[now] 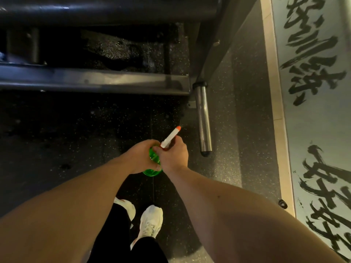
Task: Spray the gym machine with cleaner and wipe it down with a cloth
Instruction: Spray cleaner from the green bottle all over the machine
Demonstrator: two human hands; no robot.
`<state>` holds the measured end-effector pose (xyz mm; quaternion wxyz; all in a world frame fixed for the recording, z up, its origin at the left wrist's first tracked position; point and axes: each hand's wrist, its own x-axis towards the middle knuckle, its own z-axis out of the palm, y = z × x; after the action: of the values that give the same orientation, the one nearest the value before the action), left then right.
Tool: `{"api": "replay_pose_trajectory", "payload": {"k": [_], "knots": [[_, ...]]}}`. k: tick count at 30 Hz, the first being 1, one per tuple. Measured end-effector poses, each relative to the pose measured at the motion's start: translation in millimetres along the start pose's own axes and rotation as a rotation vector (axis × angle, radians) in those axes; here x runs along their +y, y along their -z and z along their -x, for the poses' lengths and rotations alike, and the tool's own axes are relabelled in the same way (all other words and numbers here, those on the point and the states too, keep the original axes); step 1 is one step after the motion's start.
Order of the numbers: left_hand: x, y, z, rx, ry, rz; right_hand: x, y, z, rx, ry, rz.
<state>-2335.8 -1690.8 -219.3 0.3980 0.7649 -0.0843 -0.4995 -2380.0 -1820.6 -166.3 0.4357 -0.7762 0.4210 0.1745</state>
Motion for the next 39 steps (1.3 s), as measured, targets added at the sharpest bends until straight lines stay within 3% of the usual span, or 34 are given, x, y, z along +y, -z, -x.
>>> {"api": "replay_pose_trajectory", "payload": {"k": [11, 18, 23, 31, 39], "knots": [[86, 57, 133, 0.200, 0.041, -0.174, -103, 30, 101, -0.114, 0.112, -0.037], [146, 90, 255, 0.308, 0.086, -0.134, -173, 75, 202, -0.235, 0.178, -0.090], [199, 102, 328, 0.356, 0.027, -0.148, -208, 117, 263, -0.220, 0.279, -0.116], [275, 85, 406, 0.292, -0.054, -0.196, -216, 194, 339, -0.061, 0.354, -0.071], [292, 52, 442, 0.264, -0.007, -0.193, -199, 234, 379, -0.109, 0.316, -0.101]]}}
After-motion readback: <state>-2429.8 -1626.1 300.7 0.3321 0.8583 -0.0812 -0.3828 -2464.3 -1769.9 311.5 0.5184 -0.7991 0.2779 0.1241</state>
